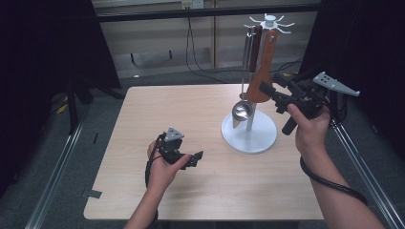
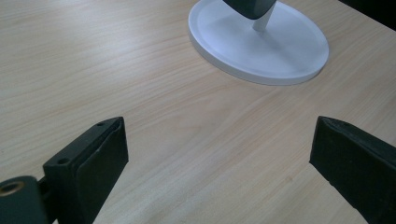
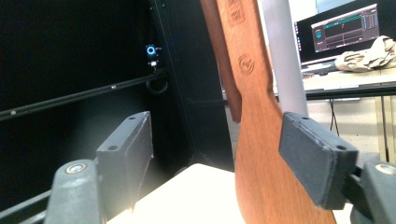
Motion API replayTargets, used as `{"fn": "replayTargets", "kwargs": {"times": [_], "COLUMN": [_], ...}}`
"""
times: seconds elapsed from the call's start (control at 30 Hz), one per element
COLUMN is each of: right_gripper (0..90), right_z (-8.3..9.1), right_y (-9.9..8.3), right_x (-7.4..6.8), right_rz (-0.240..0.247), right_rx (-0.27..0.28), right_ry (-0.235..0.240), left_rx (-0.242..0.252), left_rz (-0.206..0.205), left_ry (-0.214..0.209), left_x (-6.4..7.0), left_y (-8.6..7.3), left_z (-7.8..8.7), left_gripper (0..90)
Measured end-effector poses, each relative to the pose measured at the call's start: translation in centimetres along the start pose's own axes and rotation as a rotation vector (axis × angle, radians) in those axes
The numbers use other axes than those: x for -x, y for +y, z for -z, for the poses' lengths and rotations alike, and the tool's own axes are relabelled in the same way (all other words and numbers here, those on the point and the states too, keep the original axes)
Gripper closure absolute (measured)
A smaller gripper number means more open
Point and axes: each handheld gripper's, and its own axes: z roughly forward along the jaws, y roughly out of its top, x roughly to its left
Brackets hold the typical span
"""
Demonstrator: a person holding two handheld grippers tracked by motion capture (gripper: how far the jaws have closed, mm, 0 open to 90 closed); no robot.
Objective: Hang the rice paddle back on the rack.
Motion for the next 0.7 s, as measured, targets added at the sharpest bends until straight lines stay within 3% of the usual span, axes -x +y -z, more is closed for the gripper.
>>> {"fn": "replayTargets", "kwargs": {"times": [0.17,0.7], "right_gripper": [24.5,23.6], "right_z": [0.1,1.1], "right_y": [-0.7,-2.8], "right_x": [-0.1,-0.1], "right_rz": [0.002,0.019], "right_rx": [-0.01,-0.052], "right_ry": [0.01,0.028], "left_rx": [0.013,-0.002], "left_rz": [0.022,0.022], "left_ry": [-0.004,-0.01], "left_x": [0.1,-0.1], "left_y": [-0.1,-0.5], "left_z": [-0.2,-0.3], "left_gripper": [4.2,4.2]}}
